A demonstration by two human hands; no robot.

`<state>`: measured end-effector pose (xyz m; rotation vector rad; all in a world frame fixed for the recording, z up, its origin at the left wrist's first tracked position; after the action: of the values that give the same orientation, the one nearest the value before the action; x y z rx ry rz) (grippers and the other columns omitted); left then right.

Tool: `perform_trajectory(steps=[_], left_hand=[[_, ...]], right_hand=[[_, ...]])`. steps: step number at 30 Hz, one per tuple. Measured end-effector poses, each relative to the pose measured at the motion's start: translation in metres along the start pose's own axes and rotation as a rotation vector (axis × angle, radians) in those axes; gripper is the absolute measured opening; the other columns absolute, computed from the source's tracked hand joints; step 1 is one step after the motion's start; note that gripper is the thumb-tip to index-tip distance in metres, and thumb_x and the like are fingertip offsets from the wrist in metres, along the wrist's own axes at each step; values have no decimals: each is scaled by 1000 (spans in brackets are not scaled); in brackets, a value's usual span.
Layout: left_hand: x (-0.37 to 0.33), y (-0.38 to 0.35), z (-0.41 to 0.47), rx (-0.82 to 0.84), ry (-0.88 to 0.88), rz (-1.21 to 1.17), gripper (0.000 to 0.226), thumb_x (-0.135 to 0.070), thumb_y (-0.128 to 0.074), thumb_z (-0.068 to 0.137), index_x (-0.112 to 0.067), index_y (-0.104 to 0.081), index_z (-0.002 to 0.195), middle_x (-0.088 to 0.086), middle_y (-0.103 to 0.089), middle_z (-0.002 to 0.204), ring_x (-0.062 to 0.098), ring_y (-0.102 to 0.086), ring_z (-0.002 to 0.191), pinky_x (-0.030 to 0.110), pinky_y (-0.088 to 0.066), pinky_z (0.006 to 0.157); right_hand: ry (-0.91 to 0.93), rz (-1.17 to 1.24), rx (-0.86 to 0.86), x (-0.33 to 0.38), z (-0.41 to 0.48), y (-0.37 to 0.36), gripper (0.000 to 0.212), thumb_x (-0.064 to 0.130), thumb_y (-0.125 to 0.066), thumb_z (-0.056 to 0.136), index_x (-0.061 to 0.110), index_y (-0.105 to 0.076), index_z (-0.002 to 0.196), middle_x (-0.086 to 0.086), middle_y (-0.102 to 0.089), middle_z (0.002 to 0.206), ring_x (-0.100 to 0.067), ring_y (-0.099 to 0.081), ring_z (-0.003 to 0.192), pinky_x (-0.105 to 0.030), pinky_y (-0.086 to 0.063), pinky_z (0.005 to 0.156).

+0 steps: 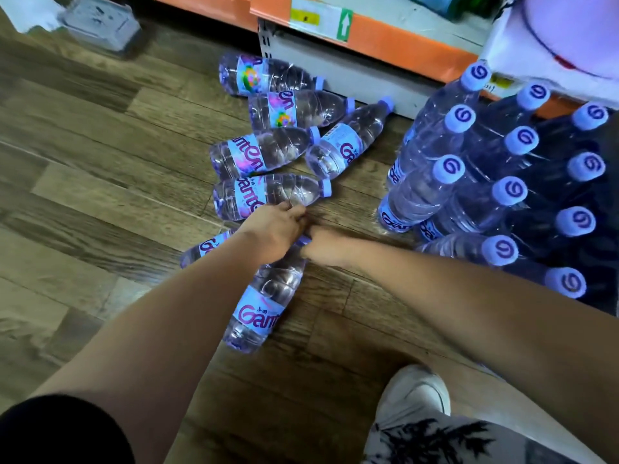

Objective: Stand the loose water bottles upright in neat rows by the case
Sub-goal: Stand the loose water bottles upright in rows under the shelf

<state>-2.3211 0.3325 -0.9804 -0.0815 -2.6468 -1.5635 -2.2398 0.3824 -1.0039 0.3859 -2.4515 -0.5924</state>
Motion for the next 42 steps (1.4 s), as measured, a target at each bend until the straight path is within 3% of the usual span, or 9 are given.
perform_trajectory(steps=[2, 4, 9, 14, 20, 27, 31, 38, 42], left_hand=[[-4, 7, 2, 18, 46, -29, 42, -11, -43, 92, -15, -41, 134, 3, -38, 137, 26, -45, 122, 35, -45, 92], [-6, 11, 4, 47, 75, -37, 40, -13, -47, 91, -14, -44, 131, 6, -40, 137, 27, -46, 123, 36, -44, 95], [-8, 12, 6, 67, 112, -97, 29, -27, -55, 88, -20, -55, 117, 7, -58, 125, 27, -52, 120, 35, -39, 97], [-15, 6, 2, 117, 82, -63, 42, -24, -52, 90, -21, -43, 132, 7, -48, 132, 27, -46, 124, 35, -42, 96], [-12, 20, -11, 256, 81, -57, 43, -15, -50, 91, -7, -42, 133, 17, -37, 133, 34, -54, 114, 40, -47, 89], [2, 51, -27, 319, 49, -119, 39, -29, -68, 79, -5, -57, 110, 13, -58, 117, 28, -57, 107, 33, -48, 88], [10, 79, -33, 237, 84, -173, 35, -30, -69, 77, -7, -60, 102, 11, -63, 98, 27, -58, 92, 28, -43, 73], [-1, 116, -29, 52, 28, -263, 46, -37, -71, 77, -9, -58, 110, 11, -64, 101, 28, -56, 97, 26, -37, 70], [-8, 129, -25, -9, 0, -256, 43, -40, -72, 75, -12, -59, 106, 2, -56, 81, 25, -55, 87, 28, -41, 70]], right_hand=[[-85, 286, -18, 1, 0, -7, 31, 15, -59, 84, 8, -55, 114, -11, -57, 102, -24, -55, 92, -31, -49, 72], [-168, 462, -28, -3, 1, -16, 32, 18, -63, 83, 11, -56, 114, -12, -62, 106, -24, -60, 92, -35, -55, 78], [-208, 510, -51, -15, -2, -13, 30, 35, -74, 75, 19, -61, 97, -4, -59, 87, -17, -53, 70, -27, -43, 58], [-185, 603, 19, -19, -10, -6, 22, 6, -70, 78, 18, -53, 69, -1, -53, 63, -10, -44, 48, -16, -35, 40], [-55, 502, 151, -8, -46, 32, 13, 3, -60, 89, 14, -56, 90, 0, -48, 61, -9, -42, 50, -12, -37, 39], [-47, 201, 75, 4, -78, 80, 16, 4, -59, 86, 11, -59, 72, -5, -52, 55, -14, -46, 43, -8, -34, 33], [-77, 78, -47, -4, -93, 102, 18, 8, -61, 85, 5, -56, 68, 4, -40, 22, -7, -35, 16, -4, -27, 31], [-109, -53, -169, -20, -109, 117, 20, 16, -64, 82, 0, -71, 92, 2, -47, 27, -9, -46, 25, -14, -42, 43], [-129, -171, -231, -24, -115, 125, 25, 24, -63, 83, 8, -59, 65, 3, -46, 24, -12, -49, 29, -17, -40, 48]])
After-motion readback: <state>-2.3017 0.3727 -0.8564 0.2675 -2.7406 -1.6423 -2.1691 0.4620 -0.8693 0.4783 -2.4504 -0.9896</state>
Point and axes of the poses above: each hand's wrist, its own z-axis towards the middle knuckle, its own y-axis out of the back of the hand, x = y × z, the point moved 3 cm from there along z, towards the middle knuckle
